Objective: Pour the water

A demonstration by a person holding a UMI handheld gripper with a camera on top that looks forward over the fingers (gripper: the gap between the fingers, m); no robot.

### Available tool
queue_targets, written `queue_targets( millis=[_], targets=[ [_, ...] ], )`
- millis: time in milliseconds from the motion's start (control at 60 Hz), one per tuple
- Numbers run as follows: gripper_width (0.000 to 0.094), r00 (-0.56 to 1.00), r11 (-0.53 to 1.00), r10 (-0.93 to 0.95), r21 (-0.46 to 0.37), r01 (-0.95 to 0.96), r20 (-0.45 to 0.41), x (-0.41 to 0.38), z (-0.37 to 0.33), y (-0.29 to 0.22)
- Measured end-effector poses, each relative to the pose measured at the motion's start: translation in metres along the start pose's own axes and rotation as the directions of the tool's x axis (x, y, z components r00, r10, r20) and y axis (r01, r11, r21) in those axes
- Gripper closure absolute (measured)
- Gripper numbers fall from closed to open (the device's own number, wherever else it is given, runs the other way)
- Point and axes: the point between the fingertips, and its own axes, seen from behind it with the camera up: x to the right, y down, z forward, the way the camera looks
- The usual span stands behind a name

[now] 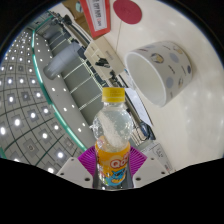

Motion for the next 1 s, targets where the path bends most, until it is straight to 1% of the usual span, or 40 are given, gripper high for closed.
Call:
queue_targets(
  millis=[67, 83, 117, 183, 217, 233, 317, 333, 350, 433, 517, 583, 617, 650, 700, 750, 833, 883, 900, 1000],
  targets=[
    [0.0542, 0.991, 0.991, -0.132, -0.027, 0.131, -0.032, -0.011, -0.001, 0.002],
    [0.0541, 0.986, 0.986, -0.164, -0.034, 0.163, -0.037, -0.014, -0.016, 0.016],
    [0.0540, 0.967, 0.968, -0.250, -0.047, 0.247, -0.056, -0.021, -0.006, 0.006],
    [0.0540, 0.905, 0.908, -0.417, -0.066, 0.413, -0.082, -0.041, -0.009, 0.000],
    [0.0538, 0.859, 0.863, -0.505, -0.069, 0.500, -0.091, -0.050, -0.023, 0.001],
    [0.0538, 0.829, 0.835, -0.550, -0.070, 0.546, -0.100, -0.056, -0.014, -0.010],
    [0.0538, 0.633, 0.646, -0.761, -0.070, 0.760, -0.143, -0.089, -0.020, -0.038],
    [0.0540, 0.585, 0.599, -0.796, -0.069, 0.798, -0.155, -0.095, -0.021, -0.045],
    [0.0540, 0.537, 0.552, -0.828, -0.068, 0.831, -0.164, -0.103, -0.037, -0.044],
    [0.0539, 0.261, 0.285, -0.938, -0.079, 0.955, -0.230, -0.130, -0.040, -0.082],
    [0.0540, -0.022, 0.013, -0.957, -0.120, 0.993, -0.288, -0.151, -0.056, -0.115],
    [0.0540, -0.229, -0.175, -0.916, -0.187, 0.967, -0.330, -0.149, -0.061, -0.149],
    [0.0540, -0.327, -0.259, -0.879, -0.228, 0.939, -0.347, -0.148, -0.070, -0.157],
    [0.0541, -0.405, -0.325, -0.845, -0.266, 0.907, -0.349, -0.141, -0.072, -0.178],
    [0.0540, -0.493, -0.395, -0.794, -0.315, 0.863, -0.354, -0.130, -0.075, -0.200],
    [0.0539, -0.542, -0.430, -0.763, -0.349, 0.832, -0.352, -0.111, -0.076, -0.214],
    [0.0539, -0.560, -0.431, -0.754, -0.386, 0.816, -0.343, -0.091, -0.080, -0.242],
    [0.0540, -0.560, -0.426, -0.754, -0.394, 0.814, -0.343, -0.070, -0.071, -0.251],
    [0.0539, -0.560, -0.424, -0.756, -0.398, 0.814, -0.340, -0.070, -0.081, -0.254],
    [0.0540, -0.549, -0.404, -0.761, -0.411, 0.817, -0.345, -0.052, -0.087, -0.270]
  ],
)
